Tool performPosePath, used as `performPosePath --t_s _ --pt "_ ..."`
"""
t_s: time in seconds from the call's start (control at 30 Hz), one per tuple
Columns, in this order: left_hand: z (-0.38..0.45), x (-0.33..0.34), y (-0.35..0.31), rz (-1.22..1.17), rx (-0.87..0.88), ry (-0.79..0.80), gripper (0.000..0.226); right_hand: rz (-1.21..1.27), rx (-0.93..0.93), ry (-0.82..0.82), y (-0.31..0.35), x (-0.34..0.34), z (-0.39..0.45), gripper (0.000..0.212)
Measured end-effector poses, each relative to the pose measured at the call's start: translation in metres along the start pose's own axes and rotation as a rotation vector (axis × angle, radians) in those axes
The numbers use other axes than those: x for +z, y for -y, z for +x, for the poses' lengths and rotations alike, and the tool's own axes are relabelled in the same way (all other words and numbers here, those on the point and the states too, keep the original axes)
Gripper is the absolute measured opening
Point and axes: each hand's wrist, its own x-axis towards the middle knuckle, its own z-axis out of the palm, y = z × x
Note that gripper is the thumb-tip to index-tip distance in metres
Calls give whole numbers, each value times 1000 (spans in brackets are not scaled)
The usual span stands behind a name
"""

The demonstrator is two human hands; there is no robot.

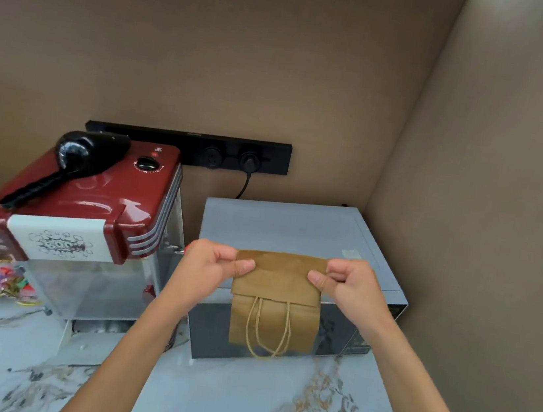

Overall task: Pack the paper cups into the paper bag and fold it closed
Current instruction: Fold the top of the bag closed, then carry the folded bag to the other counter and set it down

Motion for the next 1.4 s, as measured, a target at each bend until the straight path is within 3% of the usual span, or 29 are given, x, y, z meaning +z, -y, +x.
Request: performPosePath --t_s 0.23,0.5,0.83,1.07,1.27,1.4 --pt "17 -9 -50 -16 119 36 61 16 -52 -127 57 -22 -20 26" --pt "11 36 -77 -79 147 180 60 70 52 -256 57 -55 -81 11" --pt "-12 148 -119 -94 283 349 64 39 85 -421 35 -132 -179 24" --pt "-52 255 -153 -147 259 519 58 56 156 -559 9 -201 -274 17" --pt "-88 341 -184 -121 280 542 37 27 218 -620 -16 -263 -344 13" --pt "-100 391 -197 -100 299 571 47 14 248 -663 -37 -298 -374 11"
